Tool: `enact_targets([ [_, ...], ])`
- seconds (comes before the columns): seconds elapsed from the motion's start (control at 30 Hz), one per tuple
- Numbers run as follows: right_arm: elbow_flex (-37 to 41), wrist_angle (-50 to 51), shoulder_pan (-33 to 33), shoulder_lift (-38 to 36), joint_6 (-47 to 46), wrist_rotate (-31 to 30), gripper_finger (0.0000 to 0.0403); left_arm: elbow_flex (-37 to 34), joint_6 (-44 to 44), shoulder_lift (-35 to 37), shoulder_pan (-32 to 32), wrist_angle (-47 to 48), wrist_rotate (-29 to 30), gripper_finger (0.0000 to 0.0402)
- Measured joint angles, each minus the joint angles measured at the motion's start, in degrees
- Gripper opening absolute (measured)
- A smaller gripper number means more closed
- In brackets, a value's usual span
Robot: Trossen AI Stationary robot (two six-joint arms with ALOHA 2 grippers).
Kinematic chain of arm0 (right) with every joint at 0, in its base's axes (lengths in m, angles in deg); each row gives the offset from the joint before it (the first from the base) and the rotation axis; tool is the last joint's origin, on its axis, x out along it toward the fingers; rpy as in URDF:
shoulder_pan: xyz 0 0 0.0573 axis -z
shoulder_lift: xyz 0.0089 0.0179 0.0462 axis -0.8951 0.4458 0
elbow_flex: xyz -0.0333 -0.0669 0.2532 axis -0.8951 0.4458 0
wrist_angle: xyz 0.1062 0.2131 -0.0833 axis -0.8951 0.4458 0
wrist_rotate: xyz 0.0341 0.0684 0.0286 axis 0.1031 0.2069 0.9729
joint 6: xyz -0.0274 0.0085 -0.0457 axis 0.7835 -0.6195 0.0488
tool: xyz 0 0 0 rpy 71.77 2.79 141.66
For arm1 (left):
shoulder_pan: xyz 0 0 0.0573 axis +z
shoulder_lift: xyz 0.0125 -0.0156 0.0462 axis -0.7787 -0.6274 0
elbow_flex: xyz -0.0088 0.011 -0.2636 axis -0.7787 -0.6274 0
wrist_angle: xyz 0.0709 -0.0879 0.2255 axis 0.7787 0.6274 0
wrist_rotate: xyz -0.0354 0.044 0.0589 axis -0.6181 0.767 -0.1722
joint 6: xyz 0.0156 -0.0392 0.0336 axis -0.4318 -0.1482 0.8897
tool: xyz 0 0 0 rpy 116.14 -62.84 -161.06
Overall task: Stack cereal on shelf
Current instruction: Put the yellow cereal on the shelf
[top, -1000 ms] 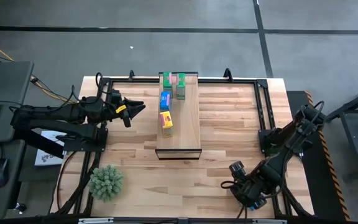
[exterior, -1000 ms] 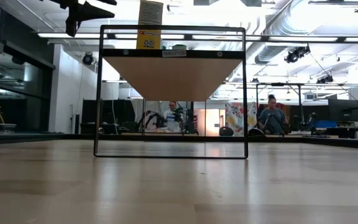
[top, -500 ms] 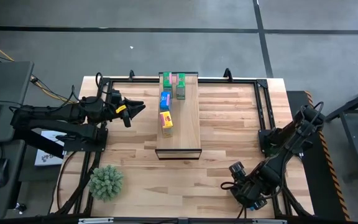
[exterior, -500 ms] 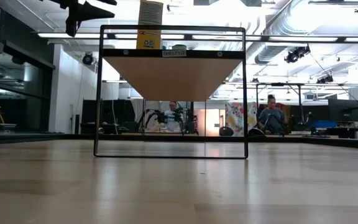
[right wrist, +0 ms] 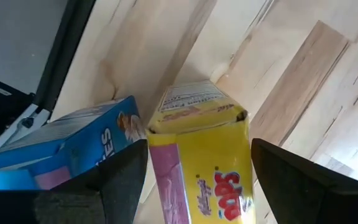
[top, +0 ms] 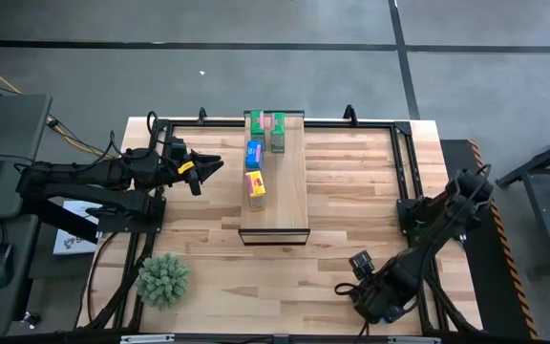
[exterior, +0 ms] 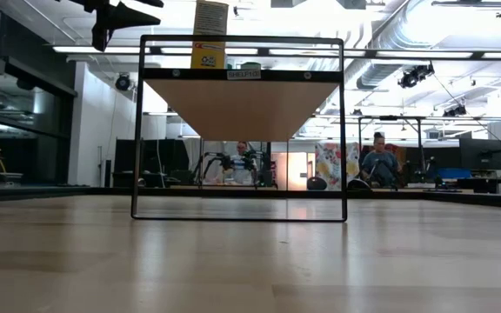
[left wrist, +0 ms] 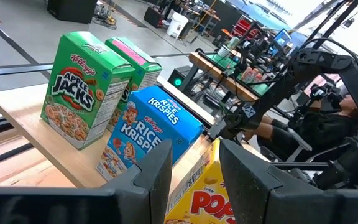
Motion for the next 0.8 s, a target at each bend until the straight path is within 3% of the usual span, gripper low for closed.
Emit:
enact_targets([
  [0.2, 0.00, 0.46, 0.04, 1.45, -0.01, -0.72, 0.0265, 0.00, 0.00, 0.00, 0.00, 0.00, 0.00, 0.0127],
  [0.47, 0.00, 3.93, 0.04, 1.11, 0.00, -1.07, 0.0220, 0.00, 0.00, 0.00, 0.00, -0.02, 0.00, 0.0127],
  [0.8, 0.00, 6.60, 3.96, -9.36, -1.59, -1.87, 0.0192, 0.00, 1.07, 0.00, 0.00, -0.04, 0.00, 0.0127],
])
